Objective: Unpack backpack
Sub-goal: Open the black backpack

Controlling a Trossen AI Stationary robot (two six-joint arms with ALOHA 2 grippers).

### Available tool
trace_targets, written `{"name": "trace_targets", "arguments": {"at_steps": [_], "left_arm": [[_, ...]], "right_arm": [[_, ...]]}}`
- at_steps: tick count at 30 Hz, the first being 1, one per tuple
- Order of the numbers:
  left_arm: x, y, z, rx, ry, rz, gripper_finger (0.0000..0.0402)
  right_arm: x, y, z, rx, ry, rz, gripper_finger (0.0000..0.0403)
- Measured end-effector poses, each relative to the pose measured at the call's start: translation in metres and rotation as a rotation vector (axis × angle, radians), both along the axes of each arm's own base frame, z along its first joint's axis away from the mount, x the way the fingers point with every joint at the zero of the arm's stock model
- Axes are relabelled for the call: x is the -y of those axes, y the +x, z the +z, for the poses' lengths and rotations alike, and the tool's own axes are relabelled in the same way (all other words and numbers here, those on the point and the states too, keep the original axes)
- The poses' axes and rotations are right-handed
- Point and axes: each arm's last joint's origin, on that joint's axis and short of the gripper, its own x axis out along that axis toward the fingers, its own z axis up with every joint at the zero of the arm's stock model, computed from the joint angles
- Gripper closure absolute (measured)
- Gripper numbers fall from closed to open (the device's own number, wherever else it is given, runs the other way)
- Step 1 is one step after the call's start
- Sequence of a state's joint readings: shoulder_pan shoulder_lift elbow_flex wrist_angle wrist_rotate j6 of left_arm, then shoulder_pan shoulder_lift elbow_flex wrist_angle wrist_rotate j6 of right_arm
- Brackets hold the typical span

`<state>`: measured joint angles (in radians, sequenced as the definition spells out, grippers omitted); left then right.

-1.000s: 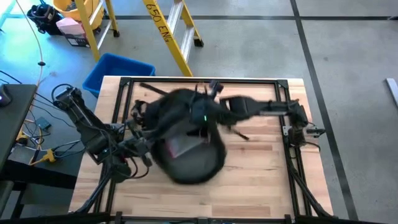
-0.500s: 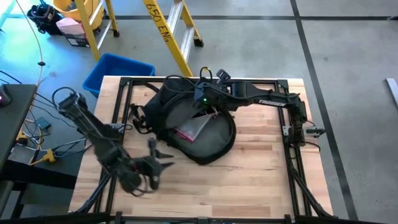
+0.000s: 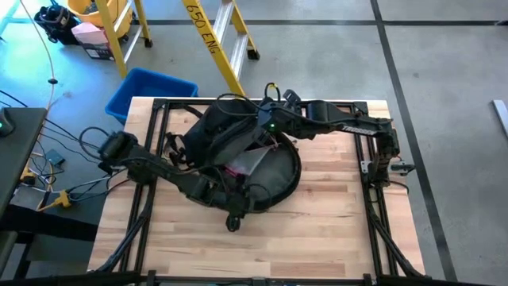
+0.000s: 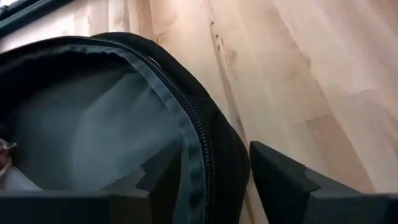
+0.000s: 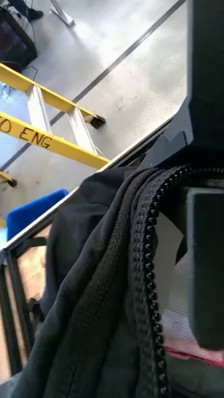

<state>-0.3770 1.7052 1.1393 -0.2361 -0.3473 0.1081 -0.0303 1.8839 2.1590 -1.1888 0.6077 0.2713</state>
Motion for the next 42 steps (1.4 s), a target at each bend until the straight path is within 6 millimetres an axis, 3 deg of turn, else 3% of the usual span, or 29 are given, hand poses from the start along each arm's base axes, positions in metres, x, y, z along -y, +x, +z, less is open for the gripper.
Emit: {"name": "trace_targets", "arguments": {"at_steps": [3,7,10,12,15,17,29,37,42], "left_arm": [[-0.005,0.002,0.002,0.018,0.001,0.021,0.0193],[-0.020,0.011,-0.014,-0.057,-0.084,0.040,0.0188],[-0.022,0.020,-0.027,-0.080,-0.168,-0.006,0.0217],[-0.017,0.023,-0.031,-0.066,-0.179,-0.036,0.0260],[-0.005,0.022,-0.035,-0.064,-0.157,-0.083,0.0356],[0.007,0.017,-0.036,-0.075,-0.136,-0.103,0.0388],[0.103,-0.050,-0.040,-0.251,-0.171,-0.335,0.0401],[0.128,-0.064,-0.036,-0.164,-0.167,-0.384,0.0401],[0.135,-0.064,-0.032,-0.107,-0.172,-0.438,0.0401]], "right_arm": [[0.000,-0.001,-0.001,-0.008,0.013,-0.003,0.0403],[-0.002,-0.001,-0.001,-0.009,0.024,0.006,0.0403],[-0.003,-0.001,-0.001,-0.009,0.036,0.016,0.0403],[-0.003,-0.001,-0.001,-0.009,0.041,0.019,0.0403],[0.000,-0.001,-0.001,-0.019,0.032,0.023,0.0403],[0.003,-0.002,-0.001,-0.028,0.017,0.020,0.0403],[0.039,-0.006,-0.001,-0.030,0.013,-0.068,0.0403],[0.049,0.012,0.013,0.209,0.051,0.039,0.0403],[0.073,0.026,0.003,0.265,0.113,0.058,0.0403]]}}
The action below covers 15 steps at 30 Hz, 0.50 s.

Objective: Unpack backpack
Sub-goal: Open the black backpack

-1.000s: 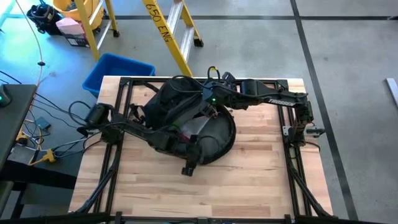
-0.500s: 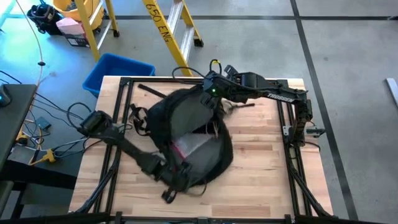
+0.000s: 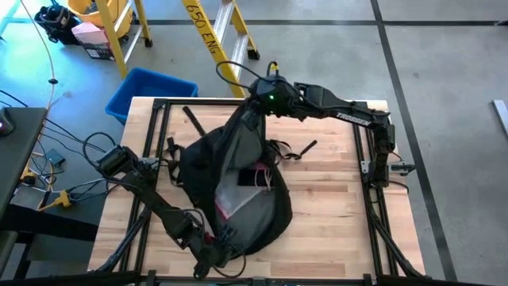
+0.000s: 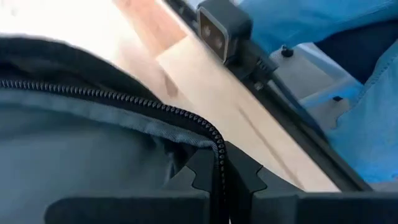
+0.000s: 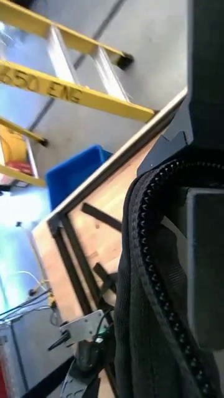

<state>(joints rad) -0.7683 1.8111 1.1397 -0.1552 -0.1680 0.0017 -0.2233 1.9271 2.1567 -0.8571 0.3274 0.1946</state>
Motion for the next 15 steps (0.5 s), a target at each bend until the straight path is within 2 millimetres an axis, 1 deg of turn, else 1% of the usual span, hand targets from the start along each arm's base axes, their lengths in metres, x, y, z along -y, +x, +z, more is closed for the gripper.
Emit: {"name": "trace_targets", "arguments": {"at_steps": [5,8,12,15], "left_arm": [[0.002,-0.001,0.001,0.001,-0.011,-0.014,0.0401],[0.002,-0.001,0.000,-0.001,-0.013,-0.015,0.0401],[0.006,-0.006,0.003,0.017,-0.003,-0.008,0.0401],[0.009,-0.010,0.012,0.055,-0.019,-0.008,0.0401]], "right_arm": [[0.027,0.013,-0.033,-0.057,0.136,-0.005,0.0403],[0.034,0.019,-0.048,-0.105,0.166,-0.005,0.0403],[0.040,0.018,-0.057,-0.155,0.186,-0.039,0.0403],[0.049,0.017,-0.068,-0.197,0.231,-0.069,0.0403]]}}
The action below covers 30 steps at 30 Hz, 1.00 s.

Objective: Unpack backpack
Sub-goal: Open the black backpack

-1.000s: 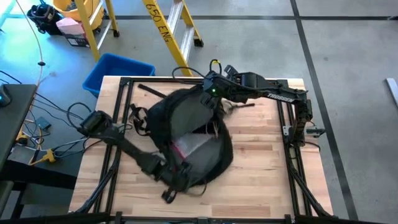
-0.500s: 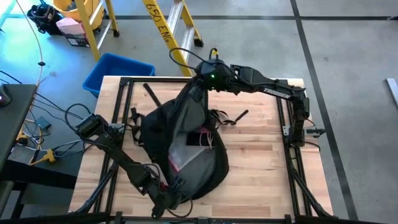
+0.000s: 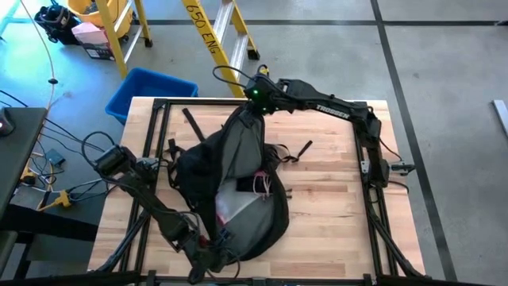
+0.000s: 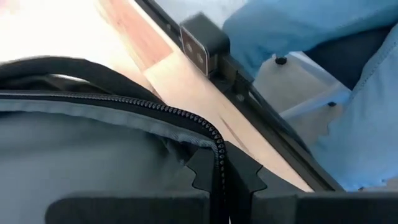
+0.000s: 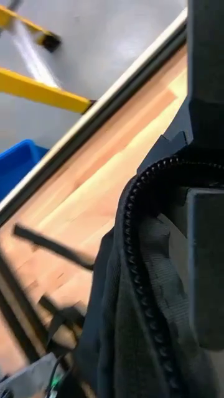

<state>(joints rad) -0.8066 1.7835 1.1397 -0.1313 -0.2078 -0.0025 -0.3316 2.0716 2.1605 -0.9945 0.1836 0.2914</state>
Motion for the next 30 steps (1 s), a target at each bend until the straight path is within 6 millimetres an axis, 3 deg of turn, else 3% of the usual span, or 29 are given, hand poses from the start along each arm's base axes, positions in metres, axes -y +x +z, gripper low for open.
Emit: {"name": "trace_targets", "arguments": {"at_steps": [6,11,16,24,30], "left_arm": [[0.005,-0.009,0.017,0.065,-0.026,0.004,0.0401],[0.005,-0.010,0.017,0.070,-0.023,0.011,0.0401],[0.005,-0.011,0.016,0.064,-0.020,0.009,0.0401],[0.005,-0.011,0.016,0.051,-0.020,0.021,0.0401],[0.005,-0.011,0.016,0.055,-0.018,0.025,0.0401]], "right_arm": [[0.009,0.009,-0.023,-0.041,0.059,-0.003,0.0403],[0.011,0.025,-0.042,-0.029,0.059,0.087,0.0400],[0.007,0.038,-0.051,0.004,0.037,0.143,0.0353],[0.004,0.035,-0.035,0.054,0.010,0.159,0.0217],[-0.008,0.027,-0.009,0.111,-0.023,0.212,0.0168]]}}
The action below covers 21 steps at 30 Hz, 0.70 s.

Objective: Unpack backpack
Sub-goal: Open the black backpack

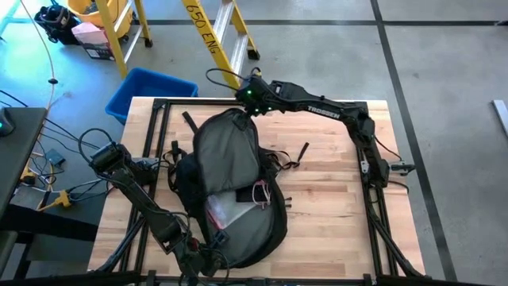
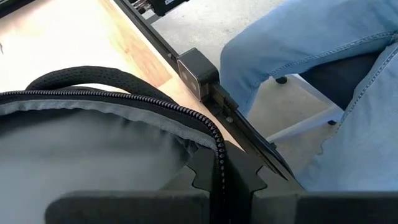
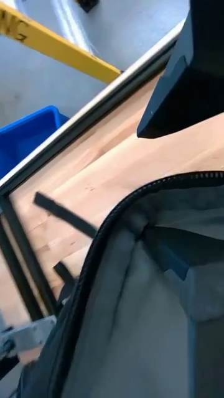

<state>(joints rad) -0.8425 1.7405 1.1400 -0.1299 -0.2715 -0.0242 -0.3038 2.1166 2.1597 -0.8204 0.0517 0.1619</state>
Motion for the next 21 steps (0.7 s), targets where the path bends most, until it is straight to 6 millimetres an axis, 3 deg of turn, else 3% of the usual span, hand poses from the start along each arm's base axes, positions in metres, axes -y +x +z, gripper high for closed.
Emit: {"name": "trace_targets", "arguments": {"at_steps": [6,14,17,21], "left_arm": [[0.000,0.000,0.000,0.004,0.002,0.005,0.0401],[-0.001,0.001,0.000,0.013,0.010,0.017,0.0401],[-0.001,0.001,0.000,0.014,0.011,0.018,0.0400],[0.000,0.001,0.001,0.029,0.014,0.010,0.0400]], "right_arm": [[-0.025,-0.011,0.032,0.058,-0.067,0.085,0.0168],[-0.077,-0.009,0.059,0.180,-0.166,0.405,0.0181],[-0.089,0.003,0.055,0.258,-0.128,0.570,0.0187],[-0.090,0.030,0.023,0.277,-0.073,0.650,0.0198]]}}
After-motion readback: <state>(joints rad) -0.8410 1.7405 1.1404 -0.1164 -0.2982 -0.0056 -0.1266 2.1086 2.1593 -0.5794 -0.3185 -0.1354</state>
